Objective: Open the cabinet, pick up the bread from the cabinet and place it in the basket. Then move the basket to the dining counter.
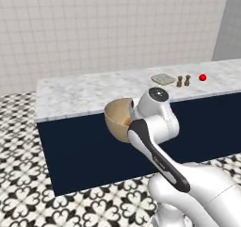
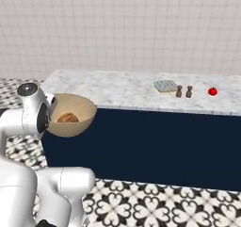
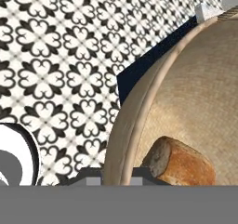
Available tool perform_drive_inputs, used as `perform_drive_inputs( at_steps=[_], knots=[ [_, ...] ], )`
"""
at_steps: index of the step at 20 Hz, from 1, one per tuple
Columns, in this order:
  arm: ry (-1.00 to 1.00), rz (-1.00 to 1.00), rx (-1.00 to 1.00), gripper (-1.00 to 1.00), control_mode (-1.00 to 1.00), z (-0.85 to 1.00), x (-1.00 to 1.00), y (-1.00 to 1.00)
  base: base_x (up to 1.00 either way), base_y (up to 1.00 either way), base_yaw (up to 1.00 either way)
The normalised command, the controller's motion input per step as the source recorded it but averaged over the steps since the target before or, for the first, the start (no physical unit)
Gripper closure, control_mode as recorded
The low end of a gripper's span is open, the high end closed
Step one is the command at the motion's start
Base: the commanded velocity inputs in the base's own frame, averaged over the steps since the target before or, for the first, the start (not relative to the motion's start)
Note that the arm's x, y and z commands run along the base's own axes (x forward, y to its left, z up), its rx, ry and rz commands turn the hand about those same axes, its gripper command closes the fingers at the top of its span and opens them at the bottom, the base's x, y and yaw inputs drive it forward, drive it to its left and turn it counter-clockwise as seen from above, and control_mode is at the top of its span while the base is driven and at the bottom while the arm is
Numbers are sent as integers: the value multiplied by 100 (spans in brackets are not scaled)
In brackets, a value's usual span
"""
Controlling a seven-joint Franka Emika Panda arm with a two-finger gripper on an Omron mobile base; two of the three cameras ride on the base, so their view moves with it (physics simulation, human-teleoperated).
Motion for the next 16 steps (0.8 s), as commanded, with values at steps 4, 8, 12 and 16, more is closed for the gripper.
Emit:
perform_drive_inputs(
  at_steps=[4,8,12,16],
  knots=[
    [0,0,0,100,100,0,0,0,100,-37,0],
    [0,0,0,100,100,0,0,0,100,-38,0],
    [0,0,0,100,100,0,0,0,84,-40,0],
    [0,0,0,100,100,0,0,0,67,-26,0]
  ],
)
